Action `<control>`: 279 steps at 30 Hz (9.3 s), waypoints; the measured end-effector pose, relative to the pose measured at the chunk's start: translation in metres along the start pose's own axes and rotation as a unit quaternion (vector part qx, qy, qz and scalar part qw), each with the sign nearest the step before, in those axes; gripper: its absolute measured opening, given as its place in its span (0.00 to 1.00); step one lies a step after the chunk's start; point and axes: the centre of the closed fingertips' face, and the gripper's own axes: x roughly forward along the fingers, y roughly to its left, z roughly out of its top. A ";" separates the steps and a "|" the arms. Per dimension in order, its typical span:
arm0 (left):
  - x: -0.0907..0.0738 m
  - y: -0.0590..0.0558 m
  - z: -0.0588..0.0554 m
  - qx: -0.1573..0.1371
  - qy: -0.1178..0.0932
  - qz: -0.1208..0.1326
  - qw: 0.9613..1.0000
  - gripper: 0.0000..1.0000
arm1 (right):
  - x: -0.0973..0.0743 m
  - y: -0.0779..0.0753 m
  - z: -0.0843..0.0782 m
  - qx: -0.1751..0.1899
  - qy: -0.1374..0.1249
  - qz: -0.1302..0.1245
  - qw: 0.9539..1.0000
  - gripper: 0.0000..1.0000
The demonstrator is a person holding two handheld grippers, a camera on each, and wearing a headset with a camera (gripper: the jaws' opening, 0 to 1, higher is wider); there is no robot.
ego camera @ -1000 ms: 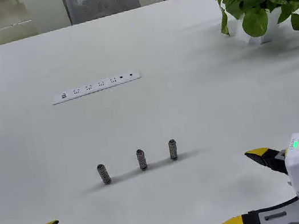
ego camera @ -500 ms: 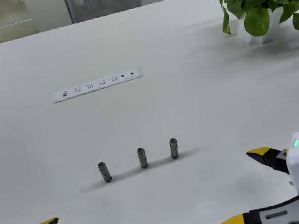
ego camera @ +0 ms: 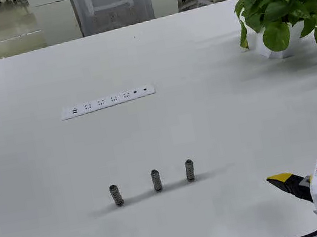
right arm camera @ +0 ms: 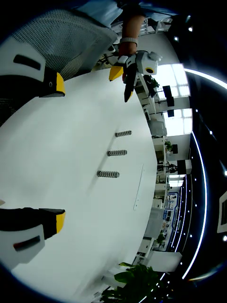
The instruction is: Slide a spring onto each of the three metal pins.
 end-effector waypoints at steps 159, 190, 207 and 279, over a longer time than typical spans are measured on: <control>-0.007 -0.006 -0.005 0.038 -0.006 0.092 0.995 1.00 | -0.024 -0.004 0.014 -0.021 -0.039 -0.005 0.999 0.99; -0.005 -0.008 -0.009 0.035 0.015 0.097 0.995 0.99 | -0.023 -0.008 0.013 0.005 -0.041 -0.006 0.999 0.97; -0.004 -0.005 -0.015 0.032 0.021 0.096 0.995 1.00 | -0.023 -0.008 0.014 0.006 -0.043 -0.009 0.999 0.97; -0.003 -0.002 -0.022 0.027 0.031 0.090 0.995 0.99 | -0.022 -0.006 0.012 0.005 -0.038 -0.004 0.999 0.97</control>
